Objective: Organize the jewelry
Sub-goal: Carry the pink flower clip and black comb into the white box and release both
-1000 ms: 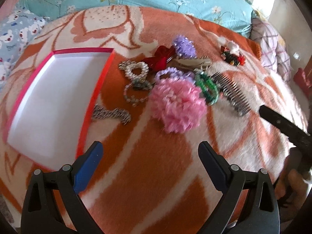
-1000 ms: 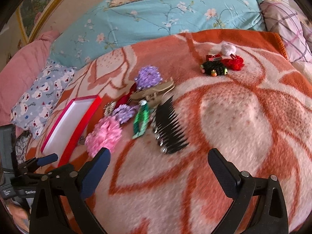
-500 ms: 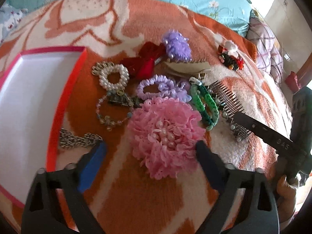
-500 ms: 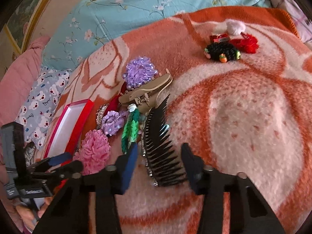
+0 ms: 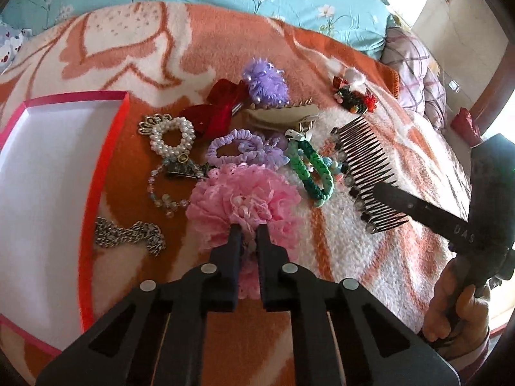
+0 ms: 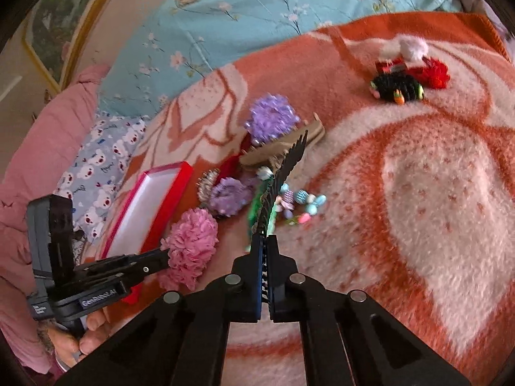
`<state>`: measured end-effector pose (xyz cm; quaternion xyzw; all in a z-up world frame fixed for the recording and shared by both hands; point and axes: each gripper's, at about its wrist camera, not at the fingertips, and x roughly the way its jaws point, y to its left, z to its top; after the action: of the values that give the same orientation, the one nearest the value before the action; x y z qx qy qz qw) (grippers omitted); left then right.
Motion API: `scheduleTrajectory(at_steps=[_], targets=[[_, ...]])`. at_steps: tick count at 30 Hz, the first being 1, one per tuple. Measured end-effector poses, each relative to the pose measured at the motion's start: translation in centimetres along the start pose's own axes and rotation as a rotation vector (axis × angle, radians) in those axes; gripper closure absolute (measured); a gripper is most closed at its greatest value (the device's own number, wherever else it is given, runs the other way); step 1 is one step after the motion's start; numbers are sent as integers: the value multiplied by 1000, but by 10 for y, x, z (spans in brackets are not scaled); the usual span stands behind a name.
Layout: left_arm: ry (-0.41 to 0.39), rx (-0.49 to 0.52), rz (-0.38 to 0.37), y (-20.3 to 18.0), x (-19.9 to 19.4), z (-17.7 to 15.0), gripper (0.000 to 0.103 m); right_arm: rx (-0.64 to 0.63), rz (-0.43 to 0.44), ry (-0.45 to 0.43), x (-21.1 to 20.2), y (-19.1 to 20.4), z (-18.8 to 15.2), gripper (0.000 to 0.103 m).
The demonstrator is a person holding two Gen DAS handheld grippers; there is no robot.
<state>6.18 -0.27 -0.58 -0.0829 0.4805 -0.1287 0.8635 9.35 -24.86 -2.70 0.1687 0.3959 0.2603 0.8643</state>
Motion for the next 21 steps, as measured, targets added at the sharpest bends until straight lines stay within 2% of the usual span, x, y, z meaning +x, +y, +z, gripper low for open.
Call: scheduleTrajectory(at_steps=[7, 15, 21], targets=[[-58, -41, 26, 21, -28, -1, 96, -20, 81, -19, -3, 30, 7, 102], [-129, -117, 96, 67, -58, 8, 96, -59, 169, 43, 35, 75, 7, 102], [-158, -182, 147, 107, -68, 16, 96, -76, 214, 56, 70, 114, 12, 102]])
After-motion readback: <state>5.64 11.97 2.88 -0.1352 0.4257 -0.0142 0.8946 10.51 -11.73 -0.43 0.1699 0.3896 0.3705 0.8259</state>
